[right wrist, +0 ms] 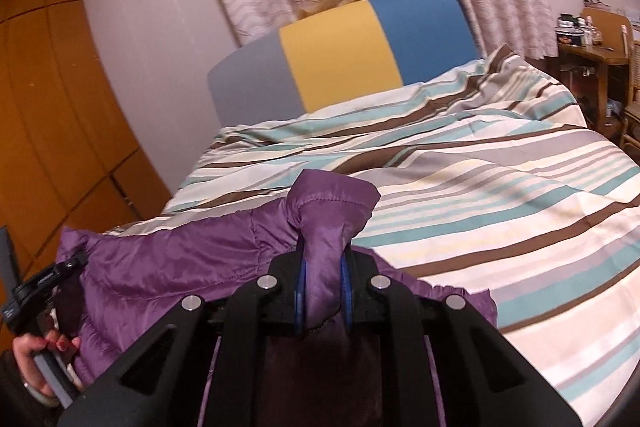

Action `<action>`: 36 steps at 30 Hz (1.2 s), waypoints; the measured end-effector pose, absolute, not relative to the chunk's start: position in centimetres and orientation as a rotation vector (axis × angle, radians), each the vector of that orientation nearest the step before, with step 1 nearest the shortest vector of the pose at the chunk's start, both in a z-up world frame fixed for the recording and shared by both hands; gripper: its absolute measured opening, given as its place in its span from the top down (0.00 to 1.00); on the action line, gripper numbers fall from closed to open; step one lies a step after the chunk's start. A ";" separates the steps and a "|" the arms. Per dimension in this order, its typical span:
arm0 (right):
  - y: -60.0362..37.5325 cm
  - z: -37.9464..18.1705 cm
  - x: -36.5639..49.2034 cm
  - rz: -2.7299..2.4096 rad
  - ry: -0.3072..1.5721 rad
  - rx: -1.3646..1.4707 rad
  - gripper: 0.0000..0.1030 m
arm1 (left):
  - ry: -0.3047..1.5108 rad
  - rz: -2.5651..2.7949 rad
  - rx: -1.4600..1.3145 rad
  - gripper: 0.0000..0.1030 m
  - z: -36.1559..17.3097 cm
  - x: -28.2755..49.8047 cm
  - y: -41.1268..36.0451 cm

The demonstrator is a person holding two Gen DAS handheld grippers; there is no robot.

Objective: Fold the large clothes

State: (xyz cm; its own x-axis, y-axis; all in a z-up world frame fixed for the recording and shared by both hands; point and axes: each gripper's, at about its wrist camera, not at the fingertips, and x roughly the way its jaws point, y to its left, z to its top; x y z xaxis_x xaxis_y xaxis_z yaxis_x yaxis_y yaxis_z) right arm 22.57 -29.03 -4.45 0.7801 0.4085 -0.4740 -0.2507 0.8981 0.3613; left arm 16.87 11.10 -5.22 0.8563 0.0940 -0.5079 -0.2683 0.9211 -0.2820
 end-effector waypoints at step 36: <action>-23.8 -15.6 30.8 0.131 0.838 0.013 0.66 | 0.762 0.364 -0.254 0.64 -14.4 23.7 11.3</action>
